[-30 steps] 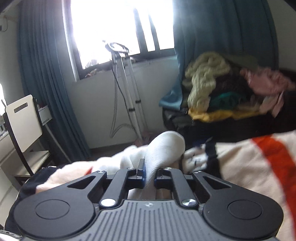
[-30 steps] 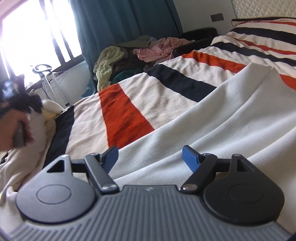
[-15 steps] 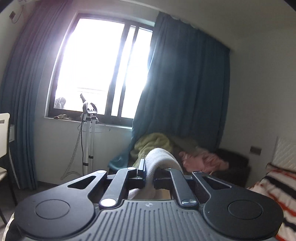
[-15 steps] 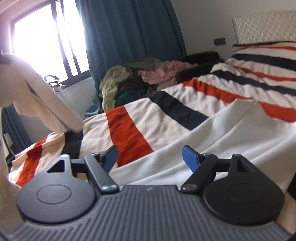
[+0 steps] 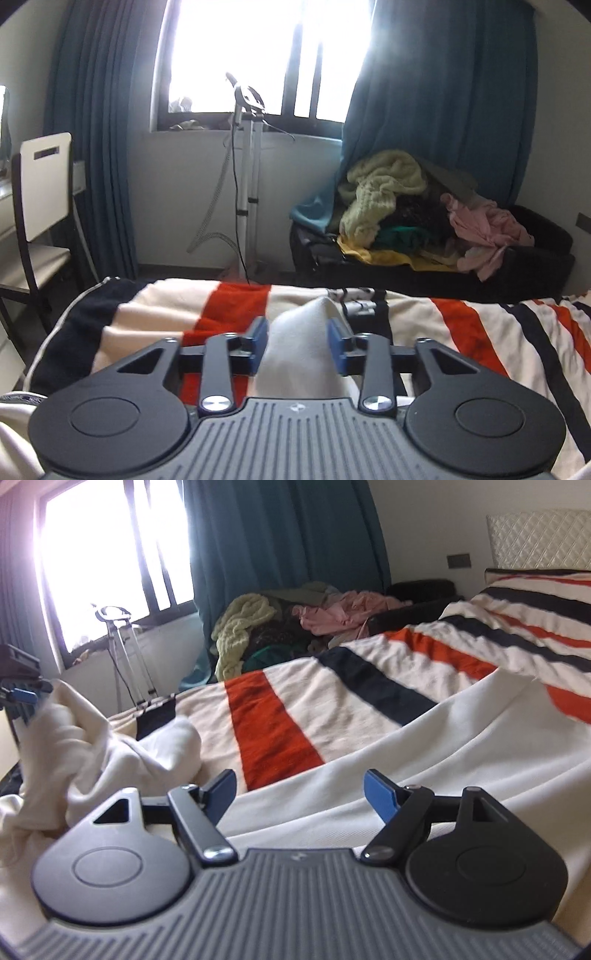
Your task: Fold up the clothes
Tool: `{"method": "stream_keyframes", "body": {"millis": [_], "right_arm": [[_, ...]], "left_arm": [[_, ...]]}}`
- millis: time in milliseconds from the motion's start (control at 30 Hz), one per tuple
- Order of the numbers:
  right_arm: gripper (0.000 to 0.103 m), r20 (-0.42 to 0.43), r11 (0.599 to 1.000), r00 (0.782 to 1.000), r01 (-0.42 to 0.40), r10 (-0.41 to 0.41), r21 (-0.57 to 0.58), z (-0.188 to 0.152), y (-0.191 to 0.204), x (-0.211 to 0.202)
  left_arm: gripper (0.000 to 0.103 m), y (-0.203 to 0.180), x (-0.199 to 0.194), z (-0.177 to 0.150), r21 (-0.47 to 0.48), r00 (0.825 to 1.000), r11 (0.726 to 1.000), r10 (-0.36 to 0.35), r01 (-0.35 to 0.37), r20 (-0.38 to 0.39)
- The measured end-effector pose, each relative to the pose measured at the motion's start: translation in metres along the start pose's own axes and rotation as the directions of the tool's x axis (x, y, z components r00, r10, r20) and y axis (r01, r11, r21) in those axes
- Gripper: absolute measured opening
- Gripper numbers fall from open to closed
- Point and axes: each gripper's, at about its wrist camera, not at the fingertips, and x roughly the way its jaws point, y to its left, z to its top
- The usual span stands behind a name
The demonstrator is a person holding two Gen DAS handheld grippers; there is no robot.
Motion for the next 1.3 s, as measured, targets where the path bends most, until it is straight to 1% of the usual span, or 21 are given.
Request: {"method": "stream_keyframes", "body": {"millis": [33, 67, 133, 233, 300, 367, 433, 567, 600, 667, 733, 833, 900, 933, 1033, 1100, 1167, 1300], "right_arm": [[0.078, -0.006, 1.000, 1.000, -0.009, 0.009, 0.004, 0.000, 0.001, 0.003], [0.078, -0.004, 1.000, 1.000, -0.014, 0.014, -0.008, -0.001, 0.004, 0.004], [0.078, 0.012, 0.999, 1.000, -0.016, 0.016, -0.038, -0.002, 0.008, 0.004], [0.078, 0.038, 0.998, 0.999, -0.028, 0.031, -0.054, -0.001, 0.011, -0.001], [0.078, 0.053, 0.997, 0.998, -0.035, 0.039, -0.073, -0.001, 0.014, -0.006], [0.078, 0.059, 0.995, 0.997, -0.043, 0.048, -0.087, 0.001, 0.017, -0.012], [0.078, 0.083, 0.993, 0.994, -0.066, 0.074, -0.097, 0.003, 0.020, -0.022], [0.078, 0.137, 0.982, 0.984, -0.095, 0.118, -0.161, 0.004, 0.030, -0.046], [0.078, 0.139, 0.979, 0.981, -0.109, 0.133, -0.172, 0.005, 0.031, -0.052], [0.078, 0.137, 0.970, 0.972, -0.162, 0.188, -0.181, 0.009, 0.031, -0.064], [0.078, 0.159, 0.958, 0.957, -0.209, 0.241, -0.196, 0.012, 0.030, -0.081], [0.078, 0.192, 0.942, 0.935, -0.254, 0.297, -0.219, 0.013, 0.030, -0.105], [0.078, 0.206, 0.934, 0.926, -0.265, 0.316, -0.238, 0.012, 0.031, -0.117], [0.078, 0.210, 0.932, 0.925, -0.262, 0.316, -0.248, 0.011, 0.033, -0.121], [0.078, 0.199, 0.925, 0.922, -0.276, 0.332, -0.262, 0.011, 0.039, -0.127], [0.078, 0.173, 0.922, 0.923, -0.298, 0.345, -0.245, 0.010, 0.041, -0.126], [0.078, 0.140, 0.923, 0.928, -0.308, 0.344, -0.229, 0.006, 0.042, -0.122], [0.078, 0.113, 0.919, 0.935, -0.298, 0.335, -0.256, 0.000, 0.048, -0.116]], "left_arm": [[0.088, -0.003, -0.005, -0.003, 0.017, 1.000, 1.000, 0.001, -0.001, -0.006], [0.091, -0.005, -0.010, -0.005, 0.035, 1.000, 0.999, 0.002, -0.001, -0.012], [0.092, -0.013, -0.037, -0.013, 0.077, 1.000, 0.997, -0.019, 0.018, 0.010], [0.093, -0.027, -0.077, -0.024, 0.113, 0.998, 0.993, -0.049, 0.044, 0.042], [0.095, -0.041, -0.129, -0.043, 0.129, 0.996, 0.991, -0.049, 0.038, 0.079], [0.099, -0.046, -0.167, -0.064, 0.142, 0.995, 0.990, -0.027, 0.014, 0.092], [0.099, -0.051, -0.204, -0.086, 0.156, 0.995, 0.988, -0.004, -0.012, 0.104], [0.099, -0.049, -0.251, -0.121, 0.113, 0.999, 0.994, 0.004, -0.010, 0.053], [0.099, -0.048, -0.261, -0.130, 0.102, 0.999, 0.995, 0.004, -0.010, 0.054], [0.099, -0.046, -0.281, -0.146, 0.083, 0.998, 0.996, 0.007, -0.012, 0.056], [0.099, -0.045, -0.295, -0.159, 0.073, 0.998, 0.997, 0.017, -0.022, 0.061], [0.099, -0.040, -0.316, -0.181, 0.046, 0.995, 0.999, 0.007, -0.011, 0.095], [0.100, -0.036, -0.328, -0.196, 0.012, 0.992, 1.000, -0.018, 0.017, 0.123], [0.100, -0.034, -0.333, -0.203, -0.004, 0.991, 0.999, -0.034, 0.035, 0.130], [0.100, -0.033, -0.336, -0.210, -0.010, 0.991, 0.999, -0.043, 0.045, 0.123], [0.100, -0.033, -0.338, -0.213, -0.014, 0.992, 0.999, -0.046, 0.048, 0.118], [0.100, -0.029, -0.341, -0.213, -0.028, 0.991, 0.999, -0.038, 0.042, 0.126], [0.101, -0.015, -0.339, -0.209, -0.105, 0.993, 0.993, -0.047, 0.059, 0.109]]}}
